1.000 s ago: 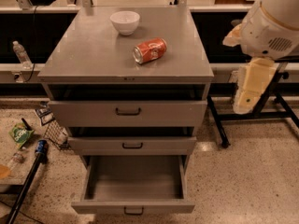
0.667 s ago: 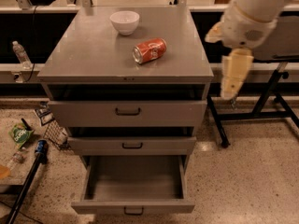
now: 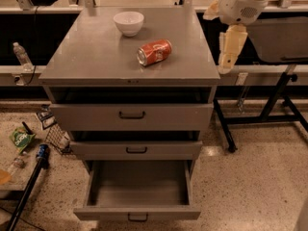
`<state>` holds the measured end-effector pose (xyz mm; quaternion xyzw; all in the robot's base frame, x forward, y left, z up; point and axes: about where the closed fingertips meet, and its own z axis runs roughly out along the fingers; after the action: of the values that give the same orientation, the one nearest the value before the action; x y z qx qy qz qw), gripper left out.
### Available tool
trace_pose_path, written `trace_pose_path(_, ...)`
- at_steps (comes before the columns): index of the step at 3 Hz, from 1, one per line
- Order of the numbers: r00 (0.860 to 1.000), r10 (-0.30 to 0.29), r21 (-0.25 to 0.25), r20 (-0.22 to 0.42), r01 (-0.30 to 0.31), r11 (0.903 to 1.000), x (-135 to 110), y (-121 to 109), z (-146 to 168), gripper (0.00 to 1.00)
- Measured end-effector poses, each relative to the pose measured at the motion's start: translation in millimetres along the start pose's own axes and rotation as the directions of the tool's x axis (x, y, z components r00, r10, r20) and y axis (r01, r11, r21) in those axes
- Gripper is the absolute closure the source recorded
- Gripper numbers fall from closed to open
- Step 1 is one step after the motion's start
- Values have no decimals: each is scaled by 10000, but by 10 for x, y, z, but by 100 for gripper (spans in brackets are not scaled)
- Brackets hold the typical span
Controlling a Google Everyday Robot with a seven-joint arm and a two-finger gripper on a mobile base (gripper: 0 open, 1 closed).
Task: Place coke can into top drawer
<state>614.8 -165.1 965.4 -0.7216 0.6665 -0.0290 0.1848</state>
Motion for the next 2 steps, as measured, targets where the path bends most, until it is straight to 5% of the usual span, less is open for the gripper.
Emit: trace_pose_path(2, 9887, -1468, -495, -291, 1453, 9882, -73, -475, 491, 0)
